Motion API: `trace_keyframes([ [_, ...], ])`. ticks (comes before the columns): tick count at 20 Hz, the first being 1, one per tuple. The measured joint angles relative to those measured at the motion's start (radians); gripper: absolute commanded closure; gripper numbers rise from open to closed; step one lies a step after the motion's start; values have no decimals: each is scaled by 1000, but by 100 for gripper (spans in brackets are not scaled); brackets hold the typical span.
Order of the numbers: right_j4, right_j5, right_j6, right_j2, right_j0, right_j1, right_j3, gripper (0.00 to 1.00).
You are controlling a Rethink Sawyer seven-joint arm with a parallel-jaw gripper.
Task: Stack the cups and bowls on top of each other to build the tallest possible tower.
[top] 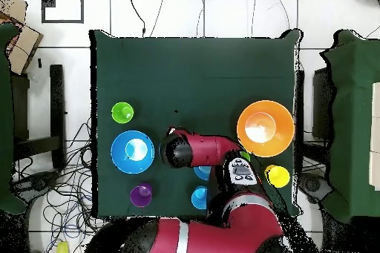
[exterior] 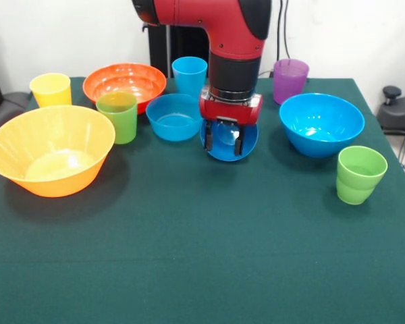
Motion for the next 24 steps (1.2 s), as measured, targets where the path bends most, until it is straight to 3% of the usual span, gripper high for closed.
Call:
trace_keyframes([
  [13, 11, 3, 0, 20, -17, -37, 0, 0],
  [24, 70, 67, 0, 29, -8, -104, 40, 0],
])
